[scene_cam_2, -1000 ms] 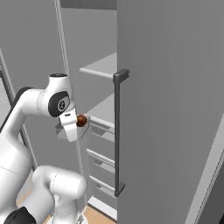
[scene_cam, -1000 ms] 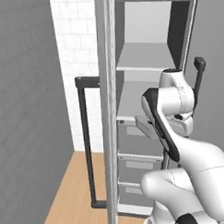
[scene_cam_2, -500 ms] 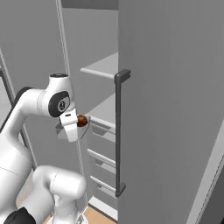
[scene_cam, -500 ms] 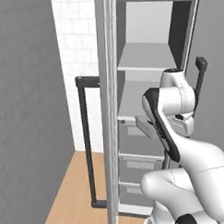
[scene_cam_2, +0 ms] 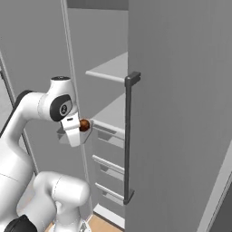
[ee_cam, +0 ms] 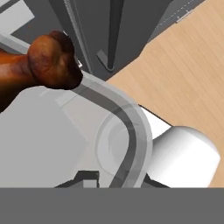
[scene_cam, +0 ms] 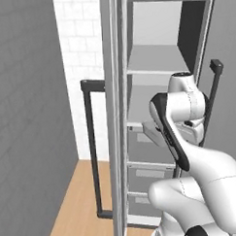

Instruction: Take the meat container that has the chicken drumstick and place it on the second highest rack of the freezer. Then take the vegetable container that has the onion and eggplant and place it on the highest rack of the freezer.

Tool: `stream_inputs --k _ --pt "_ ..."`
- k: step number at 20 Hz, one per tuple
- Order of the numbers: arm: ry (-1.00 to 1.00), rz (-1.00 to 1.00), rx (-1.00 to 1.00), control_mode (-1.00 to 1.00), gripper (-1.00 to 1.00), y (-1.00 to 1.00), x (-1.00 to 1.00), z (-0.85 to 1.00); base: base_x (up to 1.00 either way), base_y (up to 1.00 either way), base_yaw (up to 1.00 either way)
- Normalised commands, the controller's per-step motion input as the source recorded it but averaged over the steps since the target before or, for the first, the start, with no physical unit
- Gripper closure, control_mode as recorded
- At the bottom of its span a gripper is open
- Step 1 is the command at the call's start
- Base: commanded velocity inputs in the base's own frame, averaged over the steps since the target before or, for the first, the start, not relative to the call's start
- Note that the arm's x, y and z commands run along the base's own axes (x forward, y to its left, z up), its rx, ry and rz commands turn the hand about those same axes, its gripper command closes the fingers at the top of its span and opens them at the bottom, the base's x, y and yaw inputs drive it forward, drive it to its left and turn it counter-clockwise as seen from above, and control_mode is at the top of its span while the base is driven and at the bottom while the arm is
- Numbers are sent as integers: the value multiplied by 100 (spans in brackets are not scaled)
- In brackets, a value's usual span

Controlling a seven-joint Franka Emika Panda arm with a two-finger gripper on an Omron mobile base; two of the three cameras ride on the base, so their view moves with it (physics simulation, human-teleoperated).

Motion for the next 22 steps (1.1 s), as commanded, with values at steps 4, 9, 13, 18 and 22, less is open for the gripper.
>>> stream_inputs --k 4,9,13,18,22 --pt "0 0 0 100 100 0 0 0 0 -32 -2" --pt "0 0 0 100 100 0 0 0 2 -39 0" --pt "0 0 0 100 100 0 0 0 0 -31 0" --pt "0 0 0 100 100 0 0 0 6 -6 0" --pt "0 0 0 100 100 0 0 0 54 -14 0"
